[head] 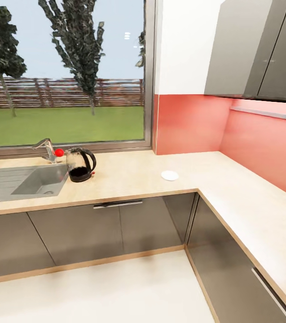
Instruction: Set up a coffee station on the kitchen countertop: keep the coffee maker on the countertop, move the bottle of coffee from the kitchen shelf to the counter next to the coffee maker, place a paper coffee filter on top of the coffee maker, put the saucer next to the coffee maker with the coffee cup on the saucer, and place the electric kettle next to the coffee maker.
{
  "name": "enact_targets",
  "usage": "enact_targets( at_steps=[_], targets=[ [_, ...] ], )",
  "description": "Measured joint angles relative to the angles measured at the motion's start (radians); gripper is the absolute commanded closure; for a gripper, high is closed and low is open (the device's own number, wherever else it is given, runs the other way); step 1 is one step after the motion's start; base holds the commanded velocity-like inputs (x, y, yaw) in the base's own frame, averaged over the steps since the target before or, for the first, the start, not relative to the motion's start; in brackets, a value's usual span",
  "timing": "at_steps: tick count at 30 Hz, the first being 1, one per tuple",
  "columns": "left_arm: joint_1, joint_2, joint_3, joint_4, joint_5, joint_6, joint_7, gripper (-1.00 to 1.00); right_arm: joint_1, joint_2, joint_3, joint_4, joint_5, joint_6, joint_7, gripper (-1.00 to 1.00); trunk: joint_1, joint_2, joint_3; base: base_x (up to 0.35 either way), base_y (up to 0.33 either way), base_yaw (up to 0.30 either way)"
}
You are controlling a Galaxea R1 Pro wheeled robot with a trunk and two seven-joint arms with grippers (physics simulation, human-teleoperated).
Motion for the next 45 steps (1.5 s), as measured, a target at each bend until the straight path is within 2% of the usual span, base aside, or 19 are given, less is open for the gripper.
enact_targets(
  at_steps=[4, 5, 7, 8, 10, 13, 15, 16, 25, 29, 31, 33, 37, 40, 41, 42, 43, 45],
  targets=[
    [0.000, -0.003, -0.001, -0.104, -0.003, -0.001, -0.002, -1.00, 0.000, 0.000, 0.000, -0.001, -0.001, -0.001, -0.005, -1.00, 0.000, 0.000, 0.000, 0.000, 0.000, -0.007],
    [-0.007, -0.034, -0.005, -0.170, -0.004, 0.001, -0.010, -1.00, -0.001, 0.000, 0.001, -0.077, -0.001, -0.035, -0.003, -1.00, 0.000, 0.000, 0.000, 0.000, 0.000, 0.000],
    [-0.049, -0.047, -0.007, -0.496, 0.000, 0.005, -0.012, -1.00, 0.000, 0.001, 0.003, -0.156, 0.000, -0.085, 0.001, -1.00, 0.000, 0.000, 0.000, 0.000, 0.000, 0.000],
    [-0.089, -0.055, -0.007, -0.535, 0.001, 0.009, -0.012, -1.00, 0.000, 0.002, 0.003, -0.179, -0.001, -0.117, 0.001, -1.00, 0.000, 0.000, 0.000, 0.000, 0.000, 0.000],
    [-0.125, -0.068, -0.007, -0.558, 0.003, 0.015, -0.011, -1.00, 0.001, 0.004, 0.003, -0.206, -0.001, -0.163, 0.002, -1.00, 0.000, 0.000, 0.000, 0.000, 0.000, 0.000],
    [-0.218, -0.090, -0.007, -0.572, 0.010, 0.020, -0.010, -1.00, 0.000, 0.007, 0.002, -0.265, -0.001, -0.234, 0.001, -1.00, 0.000, 0.000, 0.000, 0.000, 0.000, 0.000],
    [-0.255, -0.103, -0.007, -0.575, 0.014, 0.022, -0.010, -1.00, 0.001, 0.007, 0.002, -0.296, -0.002, -0.256, 0.001, -1.00, 0.000, 0.000, 0.000, 0.000, 0.000, 0.000],
    [-0.285, -0.117, -0.008, -0.576, 0.016, 0.023, -0.011, -1.00, 0.000, 0.008, 0.001, -0.327, -0.003, -0.271, 0.001, -1.00, 0.000, 0.000, 0.000, 0.000, 0.000, 0.000],
    [-0.441, -0.200, -0.009, -0.583, 0.021, 0.025, -0.016, -1.00, 0.000, 0.013, 0.003, -0.560, -0.006, -0.297, -0.001, -1.00, 0.000, 0.000, 0.000, 0.000, 0.000, 0.000],
    [-0.488, -0.214, -0.008, -0.583, 0.022, 0.035, -0.016, -1.00, 0.001, 0.013, 0.002, -0.648, -0.007, -0.296, -0.002, -1.00, 0.000, 0.000, 0.000, 0.000, 0.000, 0.000],
    [-0.517, -0.219, -0.009, -0.583, 0.023, 0.062, -0.016, -1.00, 0.000, 0.013, 0.001, -0.702, -0.008, -0.295, -0.003, -1.00, 0.000, 0.000, 0.000, 0.000, 0.000, 0.000],
    [-0.556, -0.225, -0.009, -0.585, 0.023, 0.117, -0.017, -1.00, -0.001, 0.013, 0.000, -0.771, -0.008, -0.292, -0.004, -1.00, 0.000, 0.000, 0.000, 0.000, 0.000, 0.000],
    [-0.611, -0.226, -0.009, -0.593, 0.024, 0.187, -0.017, -1.00, -0.005, 0.013, -0.001, -0.839, -0.009, -0.289, -0.005, -1.00, 0.000, 0.000, 0.000, 0.000, 0.000, 0.000],
    [-0.692, -0.225, -0.010, -0.598, 0.039, 0.302, -0.018, -1.00, -0.030, 0.012, -0.002, -0.891, -0.010, -0.253, -0.007, -1.00, 0.000, 0.000, 0.000, 0.000, 0.000, 0.000],
    [-0.769, -0.221, -0.009, -0.595, 0.101, 0.513, -0.020, -1.00, -0.096, 0.012, -0.002, -0.927, -0.013, -0.064, -0.006, -1.00, 0.000, 0.000, 0.000, 0.000, 0.000, 0.000],
    [-0.891, -0.220, -0.009, -0.593, 0.122, 0.566, -0.020, -1.00, -0.168, 0.012, -0.002, -0.936, -0.012, -0.011, -0.006, -1.00, 0.000, 0.000, 0.001, 0.000, 0.000, 0.000],
    [-0.929, -0.219, -0.009, -0.589, 0.138, 0.607, -0.020, -1.00, -0.175, 0.011, -0.002, -0.943, -0.013, 0.032, -0.006, -1.00, 0.000, 0.000, 0.000, 0.000, 0.000, 0.000],
    [-0.972, -0.217, -0.009, -0.578, 0.157, 0.672, -0.020, -1.00, -0.211, 0.011, -0.002, -0.952, -0.013, 0.092, -0.005, -1.00, 0.000, 0.000, 0.000, 0.000, 0.000, 0.000]
  ],
)
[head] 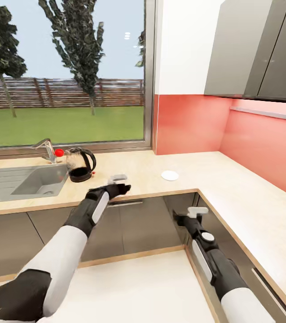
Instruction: Set up a coffee station on the kitchen countertop: keep the coffee maker on the countertop, move the bottle of coffee from the kitchen shelf to the counter next to the coffee maker, place a paper coffee filter on top of the coffee maker, put the saucer next to the coffee maker with the coffee cup on the saucer, and place the electric kettle next to the coffee maker.
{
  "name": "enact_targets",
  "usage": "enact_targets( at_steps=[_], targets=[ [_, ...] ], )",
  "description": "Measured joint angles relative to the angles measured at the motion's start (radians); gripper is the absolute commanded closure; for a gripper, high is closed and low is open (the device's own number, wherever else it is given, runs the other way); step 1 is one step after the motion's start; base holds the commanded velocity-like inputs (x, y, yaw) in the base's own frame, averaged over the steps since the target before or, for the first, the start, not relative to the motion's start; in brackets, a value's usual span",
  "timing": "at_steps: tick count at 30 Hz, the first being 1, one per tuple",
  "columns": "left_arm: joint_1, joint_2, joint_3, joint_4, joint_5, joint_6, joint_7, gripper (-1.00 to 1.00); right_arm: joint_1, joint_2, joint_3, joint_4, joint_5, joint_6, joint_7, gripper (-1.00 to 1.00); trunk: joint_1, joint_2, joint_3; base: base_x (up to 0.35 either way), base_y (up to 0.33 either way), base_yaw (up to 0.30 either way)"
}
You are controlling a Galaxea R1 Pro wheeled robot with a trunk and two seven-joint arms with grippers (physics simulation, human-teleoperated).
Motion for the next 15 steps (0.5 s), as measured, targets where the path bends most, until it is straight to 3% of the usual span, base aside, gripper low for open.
enact_targets(
  at_steps=[5, 6, 9, 11, 15],
  targets=[
    [-0.153, -0.003, 0.000, 0.071, 0.009, 0.112, 0.004, -1.00, -0.138, 0.000, 0.000, -0.003, 0.003, 0.062, -0.002, -1.00, 0.000, 0.000, 0.000, 0.000, 0.000, 0.000],
    [-0.200, -0.002, 0.002, 0.109, 0.010, 0.141, 0.004, -1.00, -0.181, 0.000, -0.001, -0.003, 0.004, 0.110, -0.002, -1.00, 0.000, 0.000, 0.000, 0.000, 0.000, 0.000],
    [-0.263, 0.001, 0.004, 0.185, 0.012, 0.165, 0.002, -1.00, -0.252, -0.002, -0.008, -0.004, 0.004, 0.215, -0.002, -1.00, 0.000, 0.000, 0.000, 0.000, 0.000, 0.000],
    [-0.286, 0.001, 0.010, 0.252, 0.016, 0.173, 0.001, -1.00, -0.327, -0.007, -0.085, -0.005, 0.006, 0.328, -0.002, -1.00, 0.000, 0.000, 0.000, 0.000, 0.000, 0.000],
    [-0.281, 0.004, 0.014, 0.259, 0.019, 0.175, 0.000, -1.00, -0.346, -0.009, -0.179, -0.004, 0.002, 0.382, 0.003, -1.00, 0.000, 0.000, 0.000, 0.000, 0.000, 0.000]
  ],
)
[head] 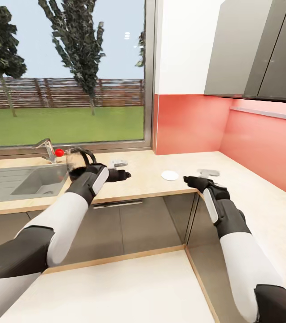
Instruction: Set up a coffee station on the kitchen countertop: keep the coffee maker on the countertop, move the bottle of coffee from the kitchen shelf to the counter next to the coffee maker, place a paper coffee filter on top of the coffee maker, put the saucer next to the coffee maker with the coffee cup on the saucer, and place the electric kettle next to the coffee maker.
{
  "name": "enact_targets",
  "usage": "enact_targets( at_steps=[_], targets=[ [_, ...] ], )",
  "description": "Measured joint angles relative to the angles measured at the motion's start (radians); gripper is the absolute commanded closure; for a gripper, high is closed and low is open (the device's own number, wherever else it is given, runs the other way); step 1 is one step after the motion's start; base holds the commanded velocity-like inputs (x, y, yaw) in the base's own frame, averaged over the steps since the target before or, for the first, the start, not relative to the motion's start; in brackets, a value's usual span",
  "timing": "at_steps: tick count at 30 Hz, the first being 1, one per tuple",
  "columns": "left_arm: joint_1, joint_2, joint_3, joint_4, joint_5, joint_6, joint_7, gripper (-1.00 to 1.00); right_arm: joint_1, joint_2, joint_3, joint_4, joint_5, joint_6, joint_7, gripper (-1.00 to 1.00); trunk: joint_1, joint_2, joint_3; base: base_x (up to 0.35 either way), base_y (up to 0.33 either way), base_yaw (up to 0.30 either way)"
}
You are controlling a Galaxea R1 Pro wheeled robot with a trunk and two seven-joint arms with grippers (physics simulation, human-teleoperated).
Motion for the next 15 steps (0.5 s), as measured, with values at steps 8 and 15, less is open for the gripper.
enact_targets(
  at_steps=[8, 15],
  targets=[
    [0.062, 0.002, -0.006, -0.014, -0.002, 0.000, 0.001, -1.00, -0.002, 0.005, -0.032, 0.007, 0.001, 0.011, 0.001, -1.00, 0.000, 0.000, 0.000, 0.000, 0.000, 0.000],
    [0.116, 0.006, -0.001, -0.044, 0.001, -0.001, -0.001, -1.00, -0.001, 0.007, -0.031, 0.011, 0.001, 0.013, 0.003, -1.00, -0.001, 0.000, 0.000, 0.210, 0.000, 0.000]
  ],
)
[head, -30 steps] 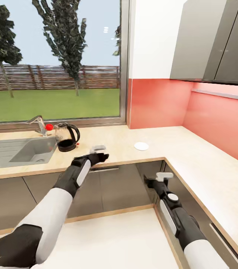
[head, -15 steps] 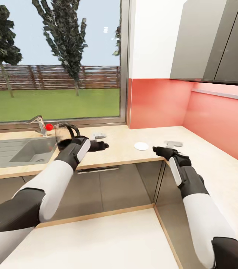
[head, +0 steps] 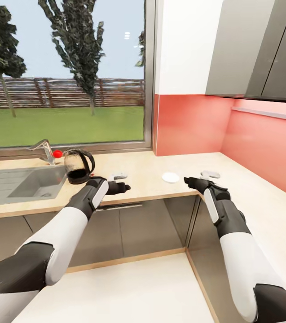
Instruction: Set up a coffee station on the kitchen countertop: keep the coffee maker on the countertop, move the bottle of coffee from the kitchen shelf to the counter next to the coffee maker, place a paper coffee filter on top of the coffee maker, put the saucer next to the coffee maker with the coffee cup on the saucer, and place the electric kettle next to the coffee maker.
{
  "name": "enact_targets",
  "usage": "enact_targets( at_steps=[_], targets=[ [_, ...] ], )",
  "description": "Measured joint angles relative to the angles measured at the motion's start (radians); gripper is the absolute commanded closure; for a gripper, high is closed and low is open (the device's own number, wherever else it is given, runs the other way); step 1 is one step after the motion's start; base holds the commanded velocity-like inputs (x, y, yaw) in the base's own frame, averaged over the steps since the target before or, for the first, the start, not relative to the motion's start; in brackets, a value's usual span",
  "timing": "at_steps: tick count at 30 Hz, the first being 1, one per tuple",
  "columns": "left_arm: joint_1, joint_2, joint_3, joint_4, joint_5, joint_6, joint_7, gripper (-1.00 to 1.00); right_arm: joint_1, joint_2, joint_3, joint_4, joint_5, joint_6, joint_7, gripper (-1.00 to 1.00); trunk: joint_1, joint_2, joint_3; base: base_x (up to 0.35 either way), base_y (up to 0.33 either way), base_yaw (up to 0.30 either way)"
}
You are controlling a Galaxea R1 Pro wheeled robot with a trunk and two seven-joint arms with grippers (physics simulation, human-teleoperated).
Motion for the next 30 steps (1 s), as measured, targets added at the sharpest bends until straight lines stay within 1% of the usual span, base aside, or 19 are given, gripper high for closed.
enact_targets(
  at_steps=[4, 5, 7, 8, 9, 11, 13, 14, 18, 21, 23, 24, 28, 30],
  targets=[
    [0.002, -0.001, 0.000, -0.002, 0.005, -0.003, -0.001, -1.00, 0.000, 0.001, 0.002, 0.026, 0.000, 0.001, 0.000, -1.00, 0.000, 0.000, 0.000, 0.327, 0.000, 0.000],
    [0.003, -0.001, 0.000, -0.003, 0.024, -0.004, -0.001, -1.00, 0.000, 0.002, 0.003, 0.037, 0.000, 0.001, 0.000, -1.00, 0.000, 0.000, 0.000, 0.335, 0.000, 0.000],
    [0.003, -0.001, 0.000, -0.003, 0.042, -0.005, -0.001, -1.00, 0.000, 0.002, 0.003, 0.041, 0.001, 0.002, -0.001, -1.00, 0.000, 0.000, 0.000, 0.337, 0.000, 0.000],
    [0.003, -0.001, -0.002, -0.003, 0.061, -0.007, -0.001, -1.00, 0.000, 0.002, 0.002, 0.046, 0.001, 0.002, -0.001, -1.00, 0.000, 0.000, 0.000, 0.338, 0.000, 0.000],
    [0.003, -0.001, -0.002, -0.003, 0.070, -0.007, -0.001, -1.00, 0.000, 0.002, 0.002, 0.053, 0.001, 0.002, -0.001, -1.00, 0.000, 0.000, 0.000, 0.338, 0.000, 0.000],
    [0.003, -0.001, -0.002, -0.003, 0.073, -0.006, -0.001, -1.00, 0.000, 0.002, 0.002, 0.055, 0.001, 0.002, -0.001, -1.00, 0.000, 0.000, 0.000, 0.339, 0.000, 0.000],
    [0.003, -0.003, -0.001, -0.003, 0.077, -0.006, -0.002, -1.00, 0.000, 0.003, 0.003, 0.059, 0.000, 0.003, -0.001, -1.00, 0.000, 0.000, 0.000, 0.339, 0.000, -0.193],
    [0.003, -0.003, 0.000, -0.001, 0.078, -0.007, -0.003, -1.00, 0.001, 0.015, 0.004, 0.060, 0.000, 0.003, -0.001, -1.00, 0.000, 0.000, 0.000, 0.339, 0.000, -0.245],
    [0.007, -0.003, -0.001, -0.001, 0.080, -0.008, -0.019, -1.00, 0.002, 0.022, 0.004, 0.060, 0.001, 0.003, -0.001, -1.00, 0.000, 0.000, 0.000, 0.339, 0.000, -0.258],
    [0.022, -0.002, -0.003, -0.001, 0.080, -0.010, -0.102, -1.00, 0.002, 0.029, 0.004, 0.060, 0.001, 0.012, -0.001, -1.00, 0.000, 0.000, 0.000, 0.339, 0.000, -0.264],
    [0.027, -0.001, -0.004, 0.000, 0.077, -0.011, -0.135, -1.00, 0.002, 0.034, 0.004, 0.060, 0.001, 0.033, -0.001, -1.00, 0.000, 0.000, 0.000, 0.339, 0.000, -0.265],
    [0.029, -0.001, -0.004, 0.000, 0.076, -0.012, -0.146, -1.00, 0.002, 0.036, 0.004, 0.060, 0.001, 0.045, 0.000, -1.00, 0.000, 0.000, 0.000, 0.339, 0.000, -0.265],
    [0.030, 0.000, -0.004, 0.004, 0.076, -0.011, -0.156, -1.00, 0.002, 0.038, 0.004, 0.060, 0.001, 0.061, 0.003, -1.00, 0.000, 0.000, 0.000, 0.339, 0.000, -0.265],
    [0.030, 0.000, -0.004, 0.008, 0.076, -0.011, -0.158, -1.00, 0.002, 0.038, 0.005, 0.060, 0.000, 0.075, 0.027, -1.00, 0.000, 0.000, 0.000, 0.339, 0.000, -0.241]
  ],
)
